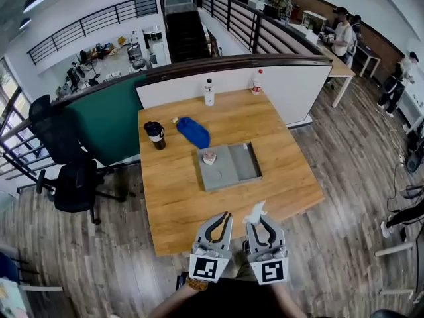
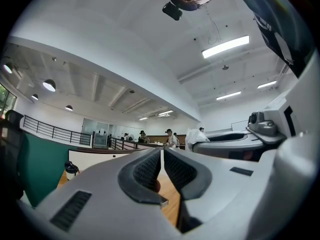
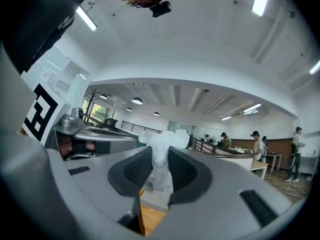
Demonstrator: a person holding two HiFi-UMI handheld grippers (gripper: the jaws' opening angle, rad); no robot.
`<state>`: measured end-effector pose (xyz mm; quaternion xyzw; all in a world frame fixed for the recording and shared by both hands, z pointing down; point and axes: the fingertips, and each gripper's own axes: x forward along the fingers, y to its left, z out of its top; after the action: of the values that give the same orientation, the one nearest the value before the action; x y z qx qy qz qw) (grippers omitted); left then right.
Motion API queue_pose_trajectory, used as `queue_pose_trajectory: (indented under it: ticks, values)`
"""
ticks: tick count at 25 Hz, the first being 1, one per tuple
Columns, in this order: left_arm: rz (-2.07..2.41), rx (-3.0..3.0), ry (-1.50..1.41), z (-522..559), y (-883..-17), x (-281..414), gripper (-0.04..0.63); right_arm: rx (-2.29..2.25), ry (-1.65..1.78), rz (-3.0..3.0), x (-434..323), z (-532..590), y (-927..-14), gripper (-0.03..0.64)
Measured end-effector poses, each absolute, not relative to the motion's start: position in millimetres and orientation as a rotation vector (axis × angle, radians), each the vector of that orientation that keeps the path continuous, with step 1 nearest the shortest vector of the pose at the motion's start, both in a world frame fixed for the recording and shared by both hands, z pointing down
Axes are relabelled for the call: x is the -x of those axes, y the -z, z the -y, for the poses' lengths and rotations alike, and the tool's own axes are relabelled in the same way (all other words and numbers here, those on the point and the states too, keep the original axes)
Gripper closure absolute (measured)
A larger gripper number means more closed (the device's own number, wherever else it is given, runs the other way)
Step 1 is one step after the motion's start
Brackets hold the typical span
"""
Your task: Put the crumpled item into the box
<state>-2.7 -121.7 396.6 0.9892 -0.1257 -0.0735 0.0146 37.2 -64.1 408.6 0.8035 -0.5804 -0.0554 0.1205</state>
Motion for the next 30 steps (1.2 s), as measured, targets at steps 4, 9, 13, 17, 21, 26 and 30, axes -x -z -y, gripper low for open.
queue_pose_trajectory:
  ticks: [4, 9, 13, 17, 21, 26, 30]
  values:
    - [0.483, -3.088, 0.198, 142, -403, -28, 0.558, -2.328, 0.199, 1.762, -71, 80, -408, 0.522]
    - [0.543, -3.098, 0.186, 146, -399, -81, 0.558, -2.325, 0.187, 1.834, -126, 84, -406, 0.522]
    - [0.551, -3.095, 0.171, 137, -399, -122, 0.558, -2.345, 0.225, 1.866, -174, 81, -394, 0.522]
    - [0.584, -3.096, 0.150, 128, -400, -157, 0.558, -2.331, 0.210, 1.902, -210, 77, -396, 0.522]
    - [0.641, -3.089, 0.144, 124, -404, -188, 0.558, -2.305, 0.210, 1.946, -242, 73, -402, 0.522]
    - [0.730, -3.064, 0.163, 116, -405, -219, 0.558, -2.236, 0.198, 1.993, -276, 65, -408, 0.522]
    - [0.803, -3.043, 0.146, 105, -411, -231, 0.558, -2.209, 0.197, 2.049, -296, 60, -411, 0.522]
